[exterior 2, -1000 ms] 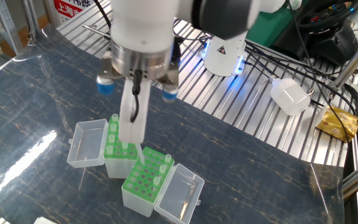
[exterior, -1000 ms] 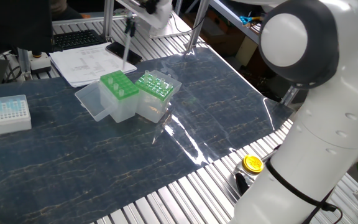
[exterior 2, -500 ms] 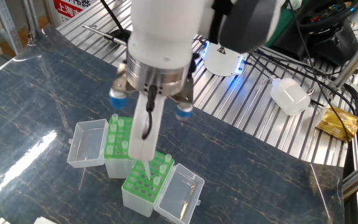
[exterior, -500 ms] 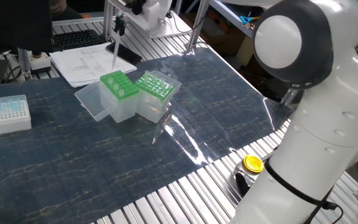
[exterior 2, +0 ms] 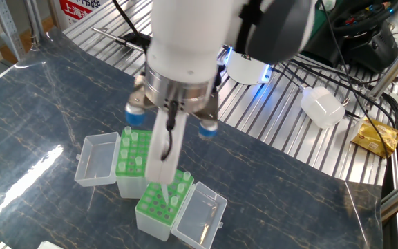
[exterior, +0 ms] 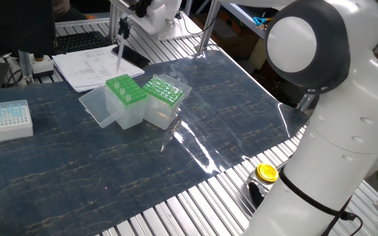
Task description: Transfer all large pipette tips from one holder to another
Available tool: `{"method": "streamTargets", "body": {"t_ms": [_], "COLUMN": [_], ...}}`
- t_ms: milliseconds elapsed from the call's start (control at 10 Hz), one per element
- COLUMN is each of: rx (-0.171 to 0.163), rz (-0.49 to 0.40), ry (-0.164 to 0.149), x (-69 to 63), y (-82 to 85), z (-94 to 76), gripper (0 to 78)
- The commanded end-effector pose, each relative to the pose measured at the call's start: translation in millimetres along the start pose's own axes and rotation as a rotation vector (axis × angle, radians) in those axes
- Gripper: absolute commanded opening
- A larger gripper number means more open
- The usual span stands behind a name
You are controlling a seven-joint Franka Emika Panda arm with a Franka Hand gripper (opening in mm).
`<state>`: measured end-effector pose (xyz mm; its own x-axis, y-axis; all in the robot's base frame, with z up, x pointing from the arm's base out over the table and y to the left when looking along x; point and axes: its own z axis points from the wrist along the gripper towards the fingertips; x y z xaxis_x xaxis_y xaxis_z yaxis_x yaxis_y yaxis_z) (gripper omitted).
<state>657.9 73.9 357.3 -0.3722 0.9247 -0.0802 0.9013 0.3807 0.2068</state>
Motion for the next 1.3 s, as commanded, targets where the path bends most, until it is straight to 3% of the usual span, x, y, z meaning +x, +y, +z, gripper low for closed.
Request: {"method": "streamTargets", "body": {"t_ms": [100,1300], "rx": [-0.004,-0.005], "rz": [0.012,0.007], "ry": [-0.006,-0.033], "x": [0.1,-3.2], "y": [4.5,15.6], "z": [1.9,15.0], "gripper": [1.1,1.1]}}
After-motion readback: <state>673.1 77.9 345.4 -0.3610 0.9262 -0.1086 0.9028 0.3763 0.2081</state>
